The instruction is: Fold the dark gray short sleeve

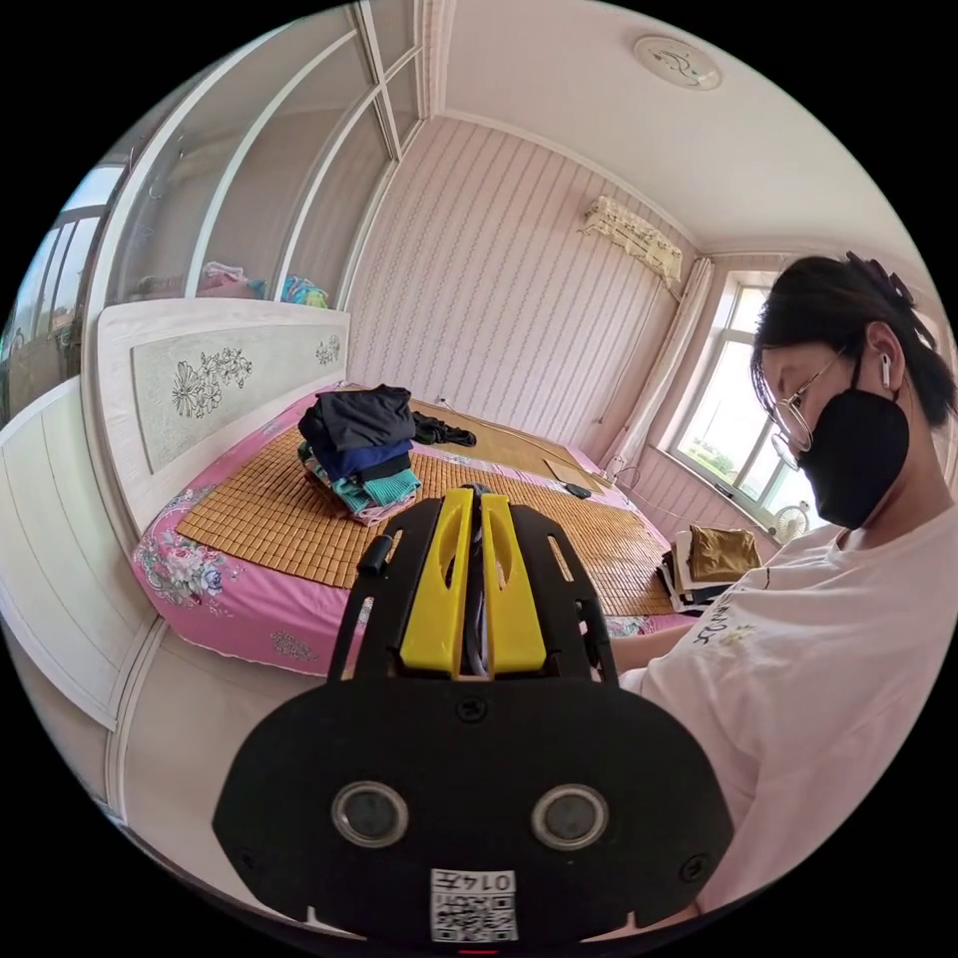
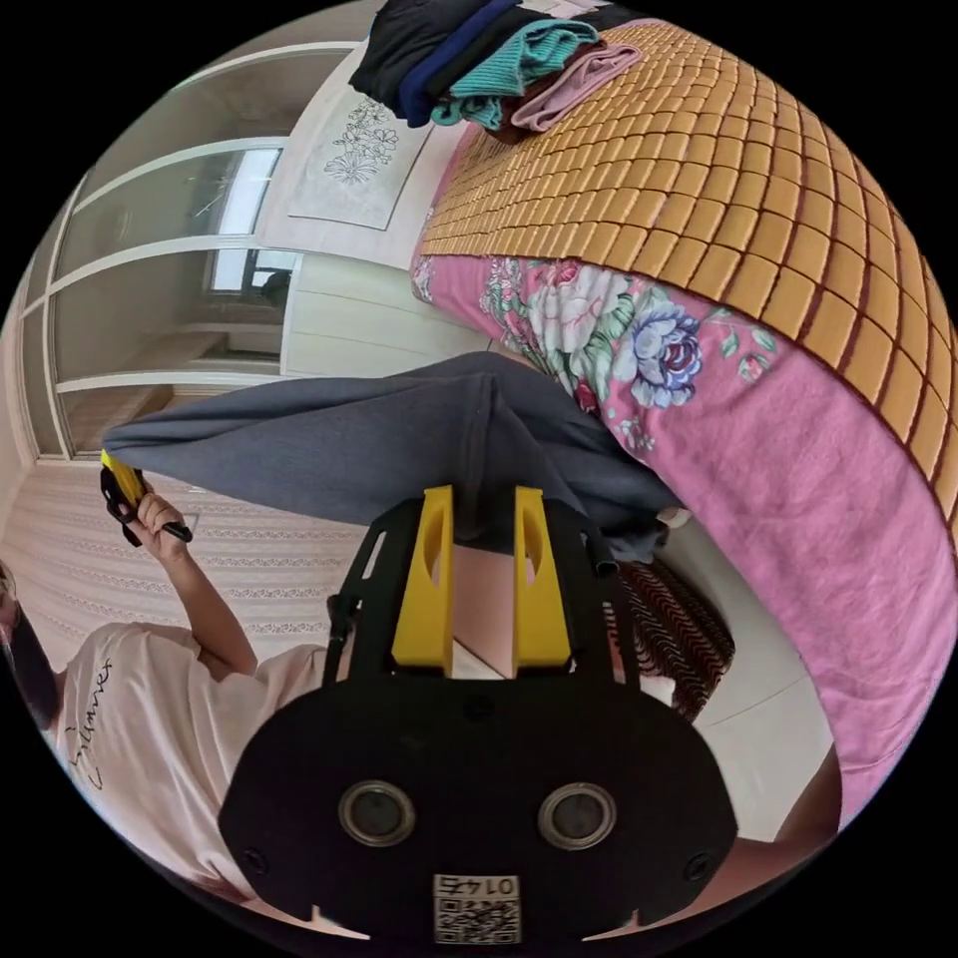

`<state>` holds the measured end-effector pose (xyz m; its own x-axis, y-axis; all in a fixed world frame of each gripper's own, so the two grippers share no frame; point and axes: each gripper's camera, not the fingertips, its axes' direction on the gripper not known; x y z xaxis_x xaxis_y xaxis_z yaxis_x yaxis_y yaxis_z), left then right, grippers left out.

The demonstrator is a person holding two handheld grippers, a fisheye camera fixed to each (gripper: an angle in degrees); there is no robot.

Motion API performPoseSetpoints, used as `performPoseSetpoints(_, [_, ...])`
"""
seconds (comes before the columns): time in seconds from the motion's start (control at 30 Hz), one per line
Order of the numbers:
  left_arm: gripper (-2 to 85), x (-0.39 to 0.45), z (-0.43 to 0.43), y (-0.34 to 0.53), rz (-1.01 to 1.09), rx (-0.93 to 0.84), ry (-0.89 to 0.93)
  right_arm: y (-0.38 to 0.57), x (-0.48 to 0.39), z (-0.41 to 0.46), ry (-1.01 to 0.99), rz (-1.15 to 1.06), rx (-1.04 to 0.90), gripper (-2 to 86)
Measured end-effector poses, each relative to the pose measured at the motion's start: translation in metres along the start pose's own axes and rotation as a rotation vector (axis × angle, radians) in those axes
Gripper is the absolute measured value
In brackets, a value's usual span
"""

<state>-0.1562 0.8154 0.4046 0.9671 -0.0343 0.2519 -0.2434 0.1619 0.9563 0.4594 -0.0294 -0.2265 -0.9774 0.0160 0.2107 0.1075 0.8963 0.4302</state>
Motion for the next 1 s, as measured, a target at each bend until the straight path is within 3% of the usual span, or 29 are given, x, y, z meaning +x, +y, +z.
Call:
performPoseSetpoints(0.23, [-1.0,-0.007,-0.007,0.007,-0.041,0.019,-0.039,0.017,-0.021,-0.035,-0.116,-0.113,0.034,0.8])
performPoseSetpoints(0.43, [-1.0,-0.003,-0.003,0.001,-0.019,0.063,-0.001,0.090,-0.052,-0.179,-0.261,-0.208,0.383,0.2])
performPoseSetpoints(0.67, [-1.0,0.035,-0.025,-0.044,0.185,0.288,0.127,0.243,-0.212,-0.360,-0.065,-0.624,0.950,0.1])
performPoseSetpoints(0.8, [-1.0,0.044,-0.033,-0.067,0.246,0.341,0.263,0.298,-0.285,-0.387,0.110,-0.737,1.036,0.1])
performPoseSetpoints(0.87, [-1.0,0.051,-0.028,-0.068,0.279,0.327,0.237,0.317,-0.311,-0.386,0.332,-0.625,1.080,0.1])
performPoseSetpoints(1.0, [-1.0,0.052,0.002,-0.053,0.251,0.245,0.295,0.327,-0.303,-0.376,0.305,-0.542,1.009,0.1])
